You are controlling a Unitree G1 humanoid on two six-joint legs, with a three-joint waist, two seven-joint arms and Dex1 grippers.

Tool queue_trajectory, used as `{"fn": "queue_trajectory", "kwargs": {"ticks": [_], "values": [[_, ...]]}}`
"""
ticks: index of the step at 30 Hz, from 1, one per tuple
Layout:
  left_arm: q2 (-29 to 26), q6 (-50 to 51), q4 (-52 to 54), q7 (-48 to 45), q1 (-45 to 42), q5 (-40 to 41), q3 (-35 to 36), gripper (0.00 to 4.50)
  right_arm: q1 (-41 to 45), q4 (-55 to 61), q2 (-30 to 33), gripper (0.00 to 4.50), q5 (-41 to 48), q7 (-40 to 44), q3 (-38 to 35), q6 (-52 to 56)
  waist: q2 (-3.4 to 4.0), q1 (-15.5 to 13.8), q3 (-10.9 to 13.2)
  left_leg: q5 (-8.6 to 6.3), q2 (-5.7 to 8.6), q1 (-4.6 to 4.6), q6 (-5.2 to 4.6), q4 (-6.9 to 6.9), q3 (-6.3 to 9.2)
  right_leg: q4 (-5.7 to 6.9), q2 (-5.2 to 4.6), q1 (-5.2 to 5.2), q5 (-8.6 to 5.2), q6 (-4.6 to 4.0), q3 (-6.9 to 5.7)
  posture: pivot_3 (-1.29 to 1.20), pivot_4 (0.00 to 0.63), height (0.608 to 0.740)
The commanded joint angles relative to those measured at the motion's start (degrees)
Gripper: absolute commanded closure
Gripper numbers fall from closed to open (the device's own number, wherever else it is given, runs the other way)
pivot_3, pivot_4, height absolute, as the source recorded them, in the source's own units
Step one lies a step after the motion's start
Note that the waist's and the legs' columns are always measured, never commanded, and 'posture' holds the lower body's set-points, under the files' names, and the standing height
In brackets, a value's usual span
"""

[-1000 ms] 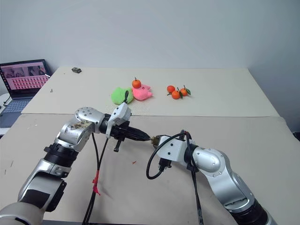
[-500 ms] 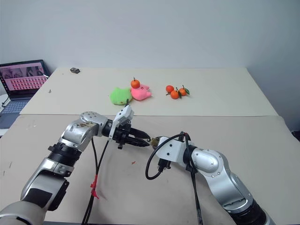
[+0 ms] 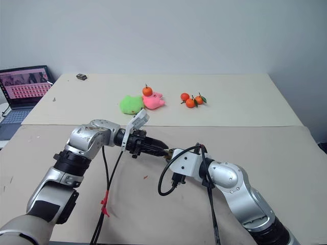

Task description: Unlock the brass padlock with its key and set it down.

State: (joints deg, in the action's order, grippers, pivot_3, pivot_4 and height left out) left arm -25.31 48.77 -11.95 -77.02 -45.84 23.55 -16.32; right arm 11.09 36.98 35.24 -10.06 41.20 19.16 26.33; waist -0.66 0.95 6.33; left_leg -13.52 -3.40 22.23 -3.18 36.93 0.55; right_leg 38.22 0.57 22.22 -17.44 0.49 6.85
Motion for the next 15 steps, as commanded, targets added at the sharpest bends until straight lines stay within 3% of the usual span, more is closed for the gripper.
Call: {"fn": "queue_trajectory", "kwargs": {"ticks": [1, 15], "values": [[0.2, -1.3, 1.1, 0.8, -1.5, -0.9, -1.0, 2.73, 1.3, 2.4, -0.3, 3.59, -0.3, -0.3, -0.7, -0.7, 0.00, -0.1, 0.0, 0.00, 0.00, 0.00, 0.00, 0.00, 0.00, 0.00, 0.00, 0.00, 0.00, 0.01, 0.00, 0.00, 0.150, 0.660], [1.0, -3.8, 1.5, 2.1, -0.2, -2.3, -3.6, 2.73, 1.2, 2.7, -0.2, 3.59, -0.8, -0.4, -0.5, -0.7, 0.00, -0.1, 0.0, 0.00, 0.01, 0.02, 0.00, 0.01, 0.00, -0.01, 0.00, 0.00, 0.02, -0.03, 0.01, 0.00, 0.150, 0.660]]}}
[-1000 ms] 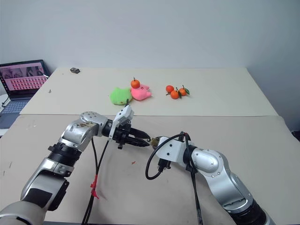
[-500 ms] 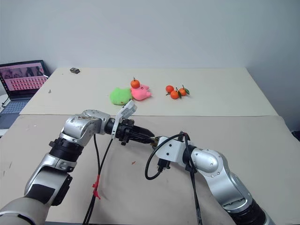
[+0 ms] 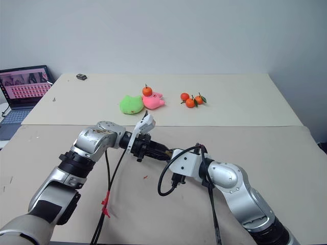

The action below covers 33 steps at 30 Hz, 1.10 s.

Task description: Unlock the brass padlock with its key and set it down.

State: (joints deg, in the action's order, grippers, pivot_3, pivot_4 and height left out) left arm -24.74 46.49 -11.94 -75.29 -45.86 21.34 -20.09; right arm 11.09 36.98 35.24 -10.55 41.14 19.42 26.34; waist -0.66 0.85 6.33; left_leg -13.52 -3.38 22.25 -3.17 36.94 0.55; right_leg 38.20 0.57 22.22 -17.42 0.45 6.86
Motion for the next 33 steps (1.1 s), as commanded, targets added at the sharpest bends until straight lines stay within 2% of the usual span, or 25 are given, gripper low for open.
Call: {"fn": "queue_trajectory", "kwargs": {"ticks": [1, 3, 4, 7, 9, 12, 33], "values": [[0.5, -1.5, 1.5, 0.5, -0.2, -0.1, 0.2, 2.73, 1.2, 2.7, -0.2, 3.59, -0.3, -0.3, -0.8, -0.7, 0.00, 0.0, 0.0, 0.00, 0.00, 0.00, 0.00, 0.00, 0.00, 0.00, 0.00, 0.00, 0.00, 0.00, 0.00, 0.00, 0.150, 0.660], [1.2, -0.9, 1.0, 1.4, -0.4, 0.3, 0.9, 2.73, 1.3, 2.6, -0.2, 3.59, -0.2, -0.3, -0.8, -0.8, 0.00, 0.0, 0.0, 0.00, 0.00, -0.01, 0.00, 0.00, 0.00, 0.01, 0.00, 0.00, 0.00, 0.00, 0.00, 0.00, 0.150, 0.660], [1.4, -0.6, 0.8, 1.6, -0.5, 0.4, 1.1, 3.24, 1.3, 2.6, -0.2, 3.59, -0.2, -0.2, -0.9, -0.8, 0.00, 0.0, 0.0, 0.00, 0.00, 0.00, 0.00, 0.00, 0.00, 0.01, 0.00, 0.00, 0.00, 0.00, 0.00, 0.00, 0.150, 0.660], [1.2, -0.4, 1.1, 1.0, -0.3, 0.7, 1.0, 4.14, 1.4, 2.4, -0.1, 3.59, -0.2, -0.1, -0.9, -1.0, 0.00, 0.1, 0.0, 0.00, 0.00, 0.00, 0.00, 0.00, 0.00, 0.00, 0.00, 0.01, 0.00, 0.00, 0.01, 0.00, 0.150, 0.660], [0.7, -0.3, 1.5, 0.7, 0.0, 0.8, 0.8, 4.35, 1.3, 2.5, -0.1, 3.59, -0.1, -0.1, -1.0, -1.0, 0.00, 0.1, 0.0, 0.00, 0.00, -0.01, 0.00, -0.01, 0.00, 0.01, 0.00, 0.00, 0.00, 0.00, 0.01, 0.00, 0.150, 0.660], [0.3, -0.3, 1.7, 0.6, 0.1, 0.9, 0.7, 4.50, 1.2, 2.6, -0.1, 3.59, -0.1, 0.0, -1.0, -0.9, 0.01, 0.0, 0.0, 0.00, -0.01, -0.01, 0.00, -0.01, 0.00, 0.01, 0.00, 0.00, 0.00, 0.00, 0.01, 0.00, 0.150, 0.660], [0.4, -1.2, 0.7, 1.8, 0.3, 0.1, 0.9, 4.50, 1.4, 2.4, 1.4, 3.59, 1.1, 0.6, -3.2, -0.8, 0.01, 0.0, 0.0, 0.00, 0.00, -0.01, 0.00, 0.00, 0.00, 0.00, 0.00, 0.00, 0.00, 0.00, 0.01, 0.00, 0.150, 0.660]]}}
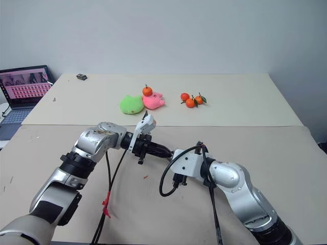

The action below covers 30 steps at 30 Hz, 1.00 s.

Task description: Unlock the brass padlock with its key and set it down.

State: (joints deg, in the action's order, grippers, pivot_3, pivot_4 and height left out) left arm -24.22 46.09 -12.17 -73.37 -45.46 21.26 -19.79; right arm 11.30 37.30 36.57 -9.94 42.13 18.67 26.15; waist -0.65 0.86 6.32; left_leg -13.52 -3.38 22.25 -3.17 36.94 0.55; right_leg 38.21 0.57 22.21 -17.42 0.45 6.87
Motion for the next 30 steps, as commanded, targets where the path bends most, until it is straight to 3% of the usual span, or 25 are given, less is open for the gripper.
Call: {"fn": "queue_trajectory", "kwargs": {"ticks": [1, 18, 22, 23, 24, 25, 29, 30], "values": [[-0.1, -0.8, 1.0, -0.1, -0.1, 0.3, 0.6, 4.50, 1.2, 2.0, 0.0, 3.59, 0.5, -0.4, -2.4, -0.6, 0.00, 0.0, 0.0, 0.00, 0.00, 0.00, 0.00, -0.01, 0.00, 0.00, 0.00, 0.00, 0.00, 0.00, 0.00, 0.00, 0.150, 0.660], [-0.5, -0.5, 2.4, 0.0, 0.8, 0.5, 0.3, 4.50, 2.4, -0.3, 2.6, 3.59, 2.4, 0.7, -7.5, -1.4, 0.01, 0.0, 0.0, 0.00, 0.00, -0.01, 0.00, -0.01, 0.00, 0.02, 0.00, 0.00, 0.00, -0.01, 0.00, 0.00, 0.150, 0.660], [-0.8, -0.3, 2.8, 0.0, 0.9, 0.6, 0.2, 4.50, 2.4, 0.4, 1.7, 2.59, 4.2, 0.8, -8.7, -0.1, 0.02, 0.0, 0.0, 0.00, 0.00, 0.01, 0.00, -0.02, 0.00, -0.01, 0.00, 0.00, 0.02, -0.04, 0.01, 0.00, 0.150, 0.660], [-0.8, -0.3, 2.8, -0.1, 0.9, 0.6, 0.2, 4.50, 2.5, 0.2, 2.0, 2.13, 4.4, 1.0, -9.1, -0.1, 0.02, 0.0, 0.0, 0.00, 0.01, 0.02, 0.00, -0.02, 0.00, -0.02, -0.01, 0.00, 0.02, -0.04, 0.02, 0.00, 0.150, 0.660], [-0.9, -0.2, 2.9, -0.1, 1.0, 0.6, 0.2, 4.50, 2.4, 0.2, 2.4, 2.01, 4.7, 1.1, -9.5, -0.1, 0.02, 0.0, 0.0, 0.00, 0.01, 0.02, 0.00, -0.01, 0.00, -0.02, -0.01, 0.00, 0.02, -0.04, 0.02, 0.00, 0.150, 0.660], [-1.0, -0.2, 2.9, -0.1, 1.0, 0.6, 0.2, 4.50, 2.4, 0.2, 3.0, 1.46, 5.4, 1.5, -10.6, 0.1, 0.02, 0.0, 0.0, 0.00, 0.02, 0.03, 0.00, -0.01, 0.00, -0.03, -0.02, 0.00, 0.02, -0.04, 0.02, 0.00, 0.150, 0.660], [-1.2, 1.1, 2.6, 0.1, 0.9, 1.6, 1.3, 4.50, 1.3, 1.1, 4.7, 0.14, 8.4, 3.2, -14.1, 1.7, 0.02, -0.1, 0.0, 0.00, 0.02, 0.01, 0.00, -0.01, 0.00, -0.01, -0.02, 0.00, 0.02, -0.04, 0.01, 0.00, 0.150, 0.660], [-1.1, 1.7, 2.4, 0.3, 0.8, 2.0, 1.9, 4.50, 0.5, 1.6, 5.2, 0.05, 9.5, 3.8, -15.0, 2.2, 0.02, -0.1, 0.0, 0.00, 0.02, 0.01, 0.00, -0.01, 0.00, -0.01, -0.02, -0.01, 0.02, -0.04, 0.01, 0.00, 0.150, 0.660]]}}
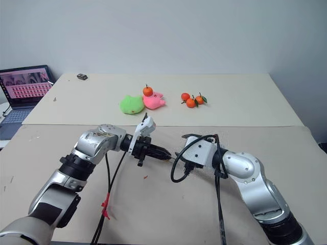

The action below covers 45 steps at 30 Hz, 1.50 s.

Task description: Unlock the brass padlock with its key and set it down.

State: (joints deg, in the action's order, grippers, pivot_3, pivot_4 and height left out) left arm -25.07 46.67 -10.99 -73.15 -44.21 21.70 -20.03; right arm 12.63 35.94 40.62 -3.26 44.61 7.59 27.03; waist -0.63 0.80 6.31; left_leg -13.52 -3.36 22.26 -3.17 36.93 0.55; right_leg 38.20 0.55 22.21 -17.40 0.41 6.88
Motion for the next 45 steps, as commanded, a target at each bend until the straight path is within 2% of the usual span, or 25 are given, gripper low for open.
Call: {"fn": "queue_trajectory", "kwargs": {"ticks": [1, 8, 16, 22, 25, 32, 36, 45], "values": [[0.0, 1.7, 0.9, 0.4, -0.6, 2.1, 2.7, 4.50, -1.9, 3.7, 1.5, 0.05, 4.1, 1.8, -4.8, 2.0, 0.00, 0.0, 0.0, 0.00, 0.00, 0.00, 0.00, 0.00, 0.00, 0.00, 0.00, 0.00, 0.00, 0.00, 0.00, 0.00, 0.150, 0.660], [2.4, 6.7, -0.4, 3.0, -3.5, 6.1, 7.7, 4.50, -8.2, 5.8, 1.6, 0.05, 7.3, 1.1, -6.6, 3.5, 0.00, 0.0, 0.0, 0.00, 0.01, 0.03, 0.00, -0.01, 0.01, -0.04, 0.00, -0.02, 0.00, 0.01, 0.01, 0.00, 0.150, 0.660], [6.2, 19.4, -2.9, 10.4, -8.5, 14.4, 17.9, 4.50, -7.1, 4.7, -1.2, 0.05, 7.4, -2.8, -5.2, 3.5, 0.07, 0.3, 0.0, 0.01, 0.02, -0.07, 0.01, -0.01, 0.00, 0.04, 0.00, -0.07, -0.11, 0.29, 0.05, 0.00, 0.150, 0.660], [5.4, 23.8, -1.5, 12.7, -7.0, 16.5, 18.8, 4.50, -6.7, 4.4, -2.2, 0.05, 10.1, -2.9, -6.4, 4.2, 0.11, 0.1, -0.1, 0.02, 0.02, -0.04, 0.03, -0.04, 0.02, 0.01, 0.01, -0.05, -0.10, 0.27, 0.03, 0.00, 0.150, 0.660], [5.6, 24.5, -1.9, 13.8, -7.2, 17.3, 19.6, 4.50, -6.1, 4.0, -2.7, 0.76, 12.0, -3.0, -6.8, 4.8, 0.11, 0.0, -0.1, 0.04, 0.02, -0.01, 0.06, -0.03, 0.02, -0.03, 0.00, -0.05, -0.01, 0.12, 0.03, 0.00, 0.150, 0.660], [6.5, 24.6, -2.5, 15.6, -7.8, 18.7, 20.7, 4.50, -4.3, 2.3, -3.5, 3.25, 12.6, -4.2, -5.3, 4.6, 0.10, 0.0, -0.1, 0.09, 0.02, -0.03, 0.15, -0.03, 0.02, 0.00, -0.01, -0.05, -0.01, 0.12, 0.03, 0.00, 0.150, 0.660], [7.2, 25.1, -2.2, 17.1, -7.5, 19.5, 21.5, 4.50, -4.0, 1.2, -4.0, 4.47, 12.2, -5.0, -4.8, 3.4, 0.11, 0.0, -0.1, 0.11, 0.02, -0.02, 0.18, -0.04, 0.02, 0.00, -0.01, -0.05, -0.01, 0.12, 0.03, 0.00, 0.150, 0.660], [8.6, 27.8, -0.8, 20.6, -7.1, 22.8, 23.8, 4.50, -3.5, 0.1, -5.3, 4.47, 11.8, -6.7, -4.1, 2.0, 0.10, 0.1, -0.1, 0.13, 0.03, 0.00, 0.23, -0.04, 0.03, -0.02, -0.02, -0.04, 0.00, 0.11, 0.04, 0.00, 0.150, 0.660]]}}
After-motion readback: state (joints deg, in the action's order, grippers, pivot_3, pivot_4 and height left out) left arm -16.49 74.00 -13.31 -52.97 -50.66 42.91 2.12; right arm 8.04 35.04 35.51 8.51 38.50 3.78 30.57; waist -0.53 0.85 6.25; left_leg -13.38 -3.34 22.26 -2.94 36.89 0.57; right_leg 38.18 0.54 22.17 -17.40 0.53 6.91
